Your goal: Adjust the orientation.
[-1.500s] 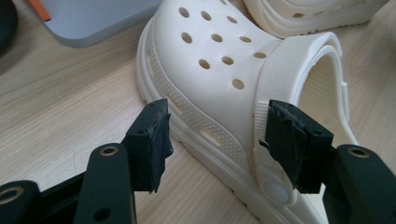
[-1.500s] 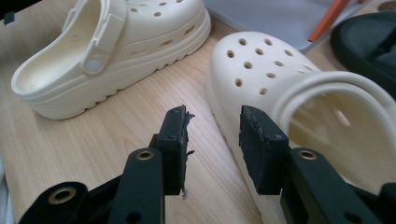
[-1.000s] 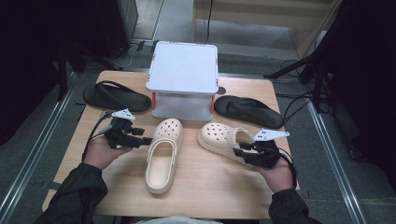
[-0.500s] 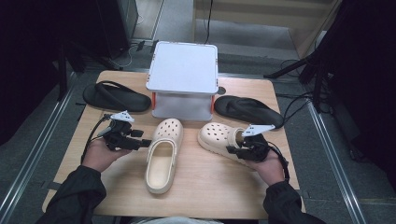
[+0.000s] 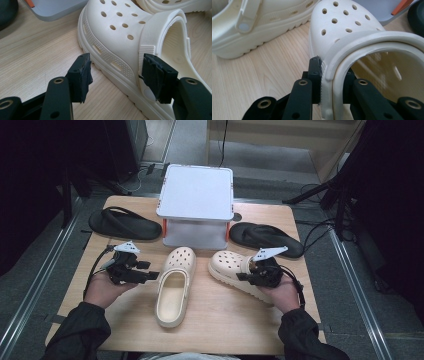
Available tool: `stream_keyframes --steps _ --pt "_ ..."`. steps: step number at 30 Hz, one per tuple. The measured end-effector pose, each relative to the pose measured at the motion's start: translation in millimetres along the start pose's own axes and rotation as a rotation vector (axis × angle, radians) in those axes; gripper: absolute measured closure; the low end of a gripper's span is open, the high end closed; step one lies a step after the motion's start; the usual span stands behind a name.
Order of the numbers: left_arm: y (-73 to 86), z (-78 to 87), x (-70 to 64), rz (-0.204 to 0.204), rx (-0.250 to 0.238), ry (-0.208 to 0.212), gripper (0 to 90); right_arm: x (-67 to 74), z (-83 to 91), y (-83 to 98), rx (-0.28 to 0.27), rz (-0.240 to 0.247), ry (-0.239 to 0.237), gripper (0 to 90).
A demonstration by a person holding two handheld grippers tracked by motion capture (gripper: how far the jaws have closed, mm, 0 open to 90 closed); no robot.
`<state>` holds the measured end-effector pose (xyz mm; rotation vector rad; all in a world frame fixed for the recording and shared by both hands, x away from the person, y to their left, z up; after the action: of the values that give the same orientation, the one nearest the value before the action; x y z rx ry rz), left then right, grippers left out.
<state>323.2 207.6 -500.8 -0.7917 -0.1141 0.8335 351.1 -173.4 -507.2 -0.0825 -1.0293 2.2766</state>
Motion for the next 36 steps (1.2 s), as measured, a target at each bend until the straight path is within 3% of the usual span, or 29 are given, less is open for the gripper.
stream_keyframes --steps 8,11,22,27,36 --pt "-1.1 -0.5 -0.7 0.002 -0.004 -0.001 41.1 24.9 -10.8 -15.4 -0.011 -0.014 0.037 78.0" --pt "-2.1 -1.1 -0.9 -0.003 -0.005 0.001 41.2 31.4 -13.9 -19.8 -0.026 -0.042 0.057 78.0" --pt "-6.8 -5.6 -1.7 -0.008 -0.002 0.010 41.7 37.0 -27.5 -18.9 -0.033 -0.159 0.166 77.3" --pt "-9.7 -8.6 -2.7 -0.019 0.001 0.011 41.7 37.9 -33.8 -17.0 -0.030 -0.165 0.192 77.5" --pt "-10.1 -8.8 -1.3 -0.009 -0.003 0.011 42.4 46.9 -45.7 -19.6 -0.033 -0.171 0.193 77.3"
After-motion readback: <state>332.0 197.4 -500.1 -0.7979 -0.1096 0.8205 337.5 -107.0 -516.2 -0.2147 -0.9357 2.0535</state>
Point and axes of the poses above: each handheld gripper's, and its own axes: z roughly backward along the jaws, y roughly out of its underside, x roughly to its left, the point moved 4 cm from there along -z, roughly forward along the jaws, and after that the axes turned 2 degrees about -z, right-handed, at the moved point
